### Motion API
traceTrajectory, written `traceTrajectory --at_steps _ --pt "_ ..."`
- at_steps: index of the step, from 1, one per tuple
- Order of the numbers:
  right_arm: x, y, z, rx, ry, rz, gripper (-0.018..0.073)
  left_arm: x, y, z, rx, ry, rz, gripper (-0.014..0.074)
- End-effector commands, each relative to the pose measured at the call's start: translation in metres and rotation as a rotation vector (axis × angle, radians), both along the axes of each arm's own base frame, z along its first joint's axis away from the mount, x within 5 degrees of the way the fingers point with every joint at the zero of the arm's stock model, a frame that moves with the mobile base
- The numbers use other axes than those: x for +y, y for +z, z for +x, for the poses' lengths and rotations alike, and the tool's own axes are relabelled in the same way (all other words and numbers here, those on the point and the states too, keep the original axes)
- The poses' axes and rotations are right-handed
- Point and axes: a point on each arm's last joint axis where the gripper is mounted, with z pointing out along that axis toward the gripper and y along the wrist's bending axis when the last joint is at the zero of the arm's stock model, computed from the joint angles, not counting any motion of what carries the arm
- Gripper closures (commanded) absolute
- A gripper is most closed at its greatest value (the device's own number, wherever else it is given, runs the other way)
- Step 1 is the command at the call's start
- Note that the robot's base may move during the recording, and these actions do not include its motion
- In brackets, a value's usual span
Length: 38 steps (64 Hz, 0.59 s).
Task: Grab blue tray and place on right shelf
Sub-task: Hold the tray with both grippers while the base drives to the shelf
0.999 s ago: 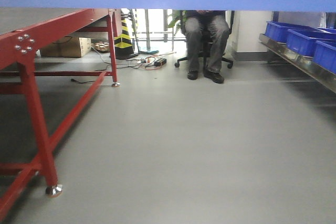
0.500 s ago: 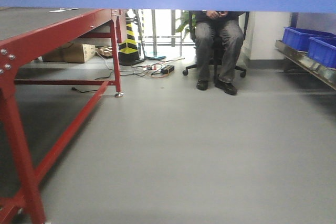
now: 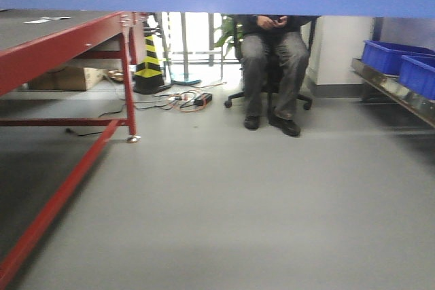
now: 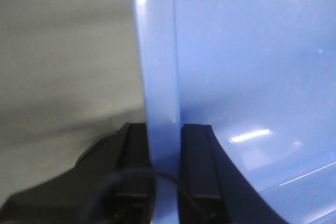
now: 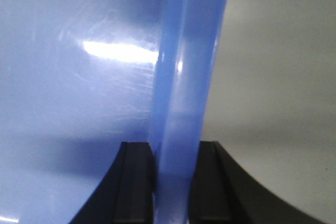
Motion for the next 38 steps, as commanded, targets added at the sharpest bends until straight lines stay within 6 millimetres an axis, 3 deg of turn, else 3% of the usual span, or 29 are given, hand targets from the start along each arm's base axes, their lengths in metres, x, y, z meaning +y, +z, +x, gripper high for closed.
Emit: traceTrajectory --at_steps 1,38 --pt "-0.0069 0.0143 -0.0009 -0.100 0.010 -0.035 0.0501 0.0013 0.0162 -0.0081 -0.062 -0.036 -0.033 0.0645" --pt "-0.0069 0.0143 -0.0009 -0.100 0.010 -0.035 0.0501 0.0013 0.0162 -0.0081 -0.062 -0.036 -0.033 0.0645"
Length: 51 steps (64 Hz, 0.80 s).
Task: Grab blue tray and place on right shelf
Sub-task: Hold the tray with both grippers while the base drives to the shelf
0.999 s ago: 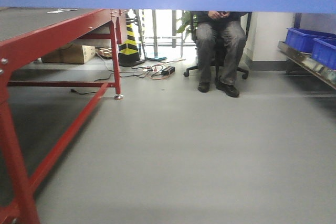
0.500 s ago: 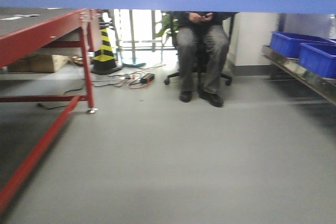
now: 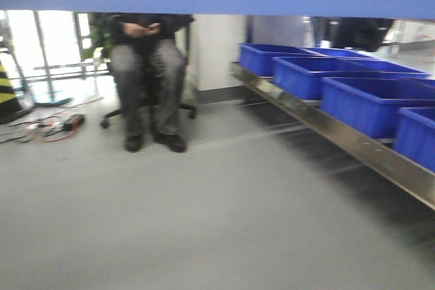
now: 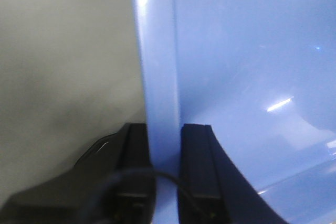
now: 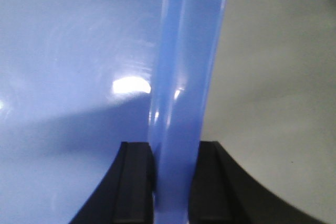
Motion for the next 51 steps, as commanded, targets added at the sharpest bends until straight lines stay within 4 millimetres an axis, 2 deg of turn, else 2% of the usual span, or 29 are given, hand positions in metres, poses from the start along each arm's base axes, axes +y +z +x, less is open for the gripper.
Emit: traceTrajectory --at_steps 1,51 --pt "-0.0067 0.0143 -0.0011 -0.099 0.011 -0.032 0.0501 0.0016 0.0161 -0.0080 -0.064 -0.035 -0.029 0.0645" --pt "-0.0067 0.0143 -0.0011 -0.099 0.011 -0.032 0.0501 0.0016 0.0161 -0.0080 -0.064 -0.035 -0.029 0.0645"
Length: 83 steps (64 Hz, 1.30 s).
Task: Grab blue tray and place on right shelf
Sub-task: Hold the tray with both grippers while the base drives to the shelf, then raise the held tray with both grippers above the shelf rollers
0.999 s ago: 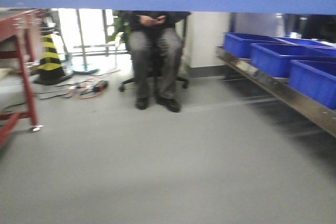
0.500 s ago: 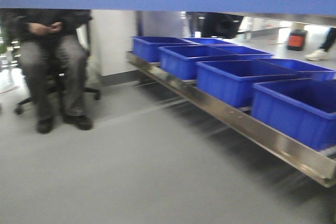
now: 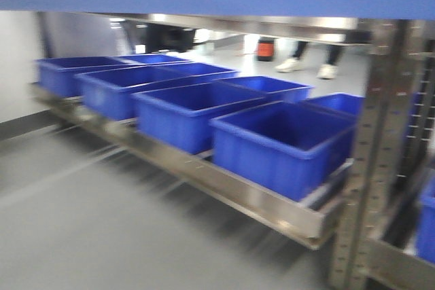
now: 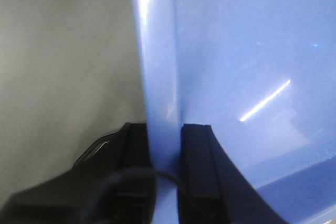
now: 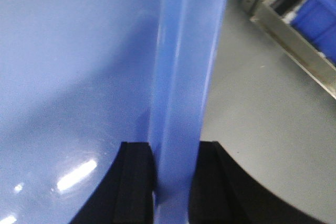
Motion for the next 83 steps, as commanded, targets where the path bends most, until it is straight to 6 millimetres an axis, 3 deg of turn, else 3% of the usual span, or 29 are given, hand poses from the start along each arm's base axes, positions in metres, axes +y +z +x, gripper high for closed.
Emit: traceTrajectory --at_steps 1,83 --pt "-0.0063 0.0144 -0.0011 -0.099 0.012 -0.029 0.0501 0.0019 0.0160 -0.0078 -0.065 -0.032 -0.027 0.0645" --pt "-0.0062 0.0142 -0.0009 -0.098 0.012 -0.029 0.0501 0.0019 0.0160 -0.0078 -0.065 -0.032 -0.027 0.0645"
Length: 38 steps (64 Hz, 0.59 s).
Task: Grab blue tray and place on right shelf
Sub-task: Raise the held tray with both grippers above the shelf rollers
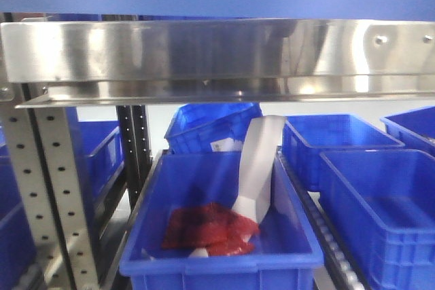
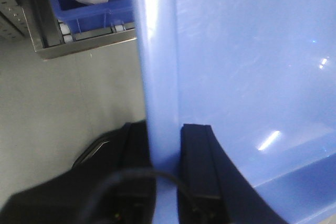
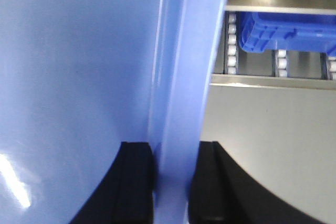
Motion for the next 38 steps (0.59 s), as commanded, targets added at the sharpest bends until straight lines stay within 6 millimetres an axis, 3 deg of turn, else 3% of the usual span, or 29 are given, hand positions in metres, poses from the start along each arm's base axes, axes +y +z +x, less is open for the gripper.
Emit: traceTrajectory --at_steps 1,38 --pt "-0.0059 0.0143 -0.0008 -0.099 0.013 -0.026 0.0501 0.0023 0.0159 -0.0075 -0.066 -0.028 -0.024 0.0645" --pt "-0.0059 0.0143 -0.0008 -0.099 0.013 -0.026 0.0501 0.0023 0.0159 -0.0075 -0.066 -0.028 -0.024 0.0645"
